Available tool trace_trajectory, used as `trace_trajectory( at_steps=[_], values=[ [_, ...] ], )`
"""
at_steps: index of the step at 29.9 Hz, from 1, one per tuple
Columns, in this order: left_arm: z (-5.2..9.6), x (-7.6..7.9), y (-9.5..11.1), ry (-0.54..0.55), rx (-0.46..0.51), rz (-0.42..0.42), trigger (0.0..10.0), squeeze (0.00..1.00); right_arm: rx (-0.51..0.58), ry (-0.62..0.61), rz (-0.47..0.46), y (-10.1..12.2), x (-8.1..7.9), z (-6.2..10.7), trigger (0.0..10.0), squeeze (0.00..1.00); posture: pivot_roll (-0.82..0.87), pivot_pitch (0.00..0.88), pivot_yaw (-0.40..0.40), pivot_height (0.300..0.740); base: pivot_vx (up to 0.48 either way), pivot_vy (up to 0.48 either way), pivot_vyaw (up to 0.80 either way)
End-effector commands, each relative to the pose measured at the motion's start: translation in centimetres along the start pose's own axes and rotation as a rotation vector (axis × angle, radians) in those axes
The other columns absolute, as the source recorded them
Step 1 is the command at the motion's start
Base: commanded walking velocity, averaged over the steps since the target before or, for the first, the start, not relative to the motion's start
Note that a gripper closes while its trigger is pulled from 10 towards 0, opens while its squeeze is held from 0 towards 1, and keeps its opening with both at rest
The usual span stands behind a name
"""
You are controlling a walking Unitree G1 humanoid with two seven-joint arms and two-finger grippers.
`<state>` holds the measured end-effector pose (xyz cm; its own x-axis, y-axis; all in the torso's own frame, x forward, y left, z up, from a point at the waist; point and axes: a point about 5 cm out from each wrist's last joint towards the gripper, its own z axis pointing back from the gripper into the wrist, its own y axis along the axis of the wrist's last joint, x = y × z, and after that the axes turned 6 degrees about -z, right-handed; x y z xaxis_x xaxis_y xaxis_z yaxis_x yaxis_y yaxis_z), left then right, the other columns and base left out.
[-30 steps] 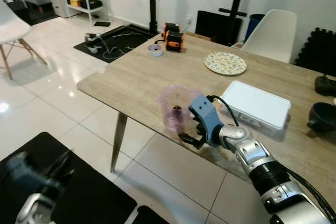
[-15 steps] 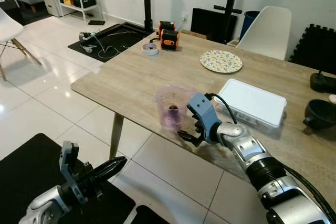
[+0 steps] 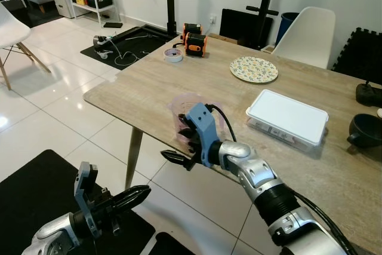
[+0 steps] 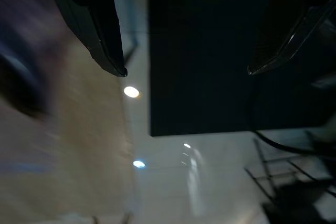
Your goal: Restocking fridge
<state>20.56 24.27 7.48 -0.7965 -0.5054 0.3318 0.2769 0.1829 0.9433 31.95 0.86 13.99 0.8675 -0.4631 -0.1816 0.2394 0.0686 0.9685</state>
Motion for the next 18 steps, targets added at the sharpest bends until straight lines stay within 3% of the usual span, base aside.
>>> trace_trajectory(
  at_steps=[1,8,9,10,13,15,16,17,18],
  values=[
    [0.0,0.1,0.2,-0.004,-0.024,-0.011,10.0,0.00,0.016,-0.003,-0.004,0.0,0.0,0.1,10.0,0.69,0.01,0.029,-0.058,0.740,0.000,0.000,0.00],
    [-0.4,0.3,0.3,-0.013,-0.022,-0.018,10.0,0.00,0.035,-0.022,0.006,0.7,1.9,2.0,10.0,0.67,0.01,0.032,-0.059,0.740,0.000,0.000,0.00],
    [-0.4,0.3,0.3,-0.014,-0.021,-0.020,10.0,0.00,0.044,-0.009,0.013,0.9,2.3,2.6,10.0,0.67,0.01,0.032,-0.059,0.740,0.000,0.000,0.00],
    [-0.6,0.4,0.3,-0.022,-0.015,-0.021,10.0,0.00,0.132,0.097,0.042,2.2,2.9,5.3,10.0,0.63,0.00,0.034,-0.057,0.740,0.000,0.000,0.00],
    [-0.6,0.4,0.3,-0.022,-0.015,-0.021,10.0,0.00,0.132,0.097,0.042,2.2,2.9,5.3,10.0,0.63,0.00,0.034,-0.057,0.740,0.000,0.000,0.00],
    [-0.8,0.4,0.3,-0.028,-0.013,-0.018,10.0,0.00,0.257,0.130,0.019,4.1,3.7,7.3,10.0,0.56,0.00,0.034,-0.057,0.740,0.000,0.000,0.00],
    [-0.8,0.4,0.3,-0.028,-0.013,-0.018,10.0,0.00,0.257,0.130,0.019,4.1,3.7,7.3,10.0,0.56,0.00,0.034,-0.057,0.740,0.000,0.000,0.00],
    [-1.1,0.4,0.2,-0.034,-0.010,-0.017,10.0,0.00,0.386,0.031,-0.044,5.9,5.8,8.6,10.0,0.50,-0.01,0.037,-0.059,0.740,0.000,0.000,0.00],
    [-1.2,0.4,0.3,-0.037,-0.007,-0.018,10.0,0.00,0.417,-0.027,-0.065,6.3,6.7,8.9,10.0,0.49,-0.01,0.037,-0.059,0.740,0.000,0.000,0.00]
  ],
)
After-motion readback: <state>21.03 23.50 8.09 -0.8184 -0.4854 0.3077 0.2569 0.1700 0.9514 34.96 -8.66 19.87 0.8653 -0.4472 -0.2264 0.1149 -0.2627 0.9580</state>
